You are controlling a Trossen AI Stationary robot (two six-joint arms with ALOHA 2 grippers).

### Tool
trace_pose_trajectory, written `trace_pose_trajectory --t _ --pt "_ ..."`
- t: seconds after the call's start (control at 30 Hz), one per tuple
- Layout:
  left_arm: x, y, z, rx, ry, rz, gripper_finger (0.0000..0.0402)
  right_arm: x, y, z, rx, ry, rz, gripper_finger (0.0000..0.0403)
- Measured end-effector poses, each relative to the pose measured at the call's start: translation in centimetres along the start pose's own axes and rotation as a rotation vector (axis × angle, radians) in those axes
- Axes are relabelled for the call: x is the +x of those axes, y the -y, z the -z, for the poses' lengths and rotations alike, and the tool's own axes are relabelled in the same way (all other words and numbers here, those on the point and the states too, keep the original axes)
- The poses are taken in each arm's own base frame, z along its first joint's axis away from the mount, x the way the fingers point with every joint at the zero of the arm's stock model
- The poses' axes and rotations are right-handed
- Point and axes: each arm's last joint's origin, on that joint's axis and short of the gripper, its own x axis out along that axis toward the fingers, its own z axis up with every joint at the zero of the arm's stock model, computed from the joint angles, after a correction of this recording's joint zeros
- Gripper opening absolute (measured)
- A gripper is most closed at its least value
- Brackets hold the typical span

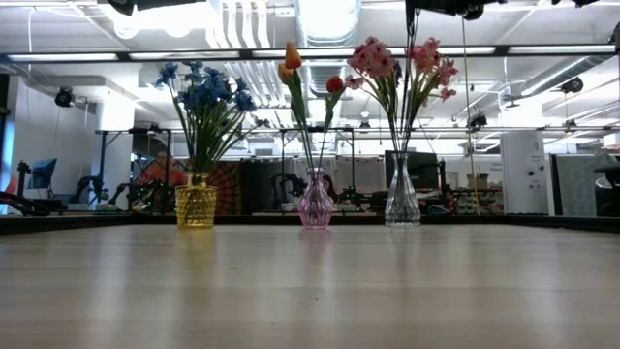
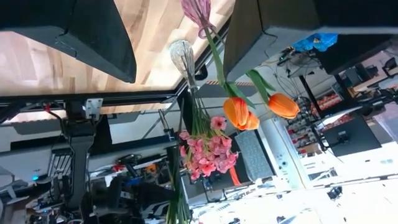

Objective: Sort flowers into vase by color
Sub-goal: Put the pink flowers into the transparent vase

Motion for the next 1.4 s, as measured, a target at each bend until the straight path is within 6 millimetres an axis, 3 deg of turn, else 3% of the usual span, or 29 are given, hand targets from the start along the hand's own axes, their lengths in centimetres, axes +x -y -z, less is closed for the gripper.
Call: trace_pose_trajectory --t 0.77,1.4 --pt "0.2 -0.2 0.1 0.005 -0.006 -0.019 0.0224 0.9 1.2 2.1 0.001 -0.01 0.091 0.0026" --pt "0.4 -0.3 0.1 0.005 -0.009 -0.03 0.0224 2.3 1.0 3.2 -0.031 -0.032 0.115 0.0026"
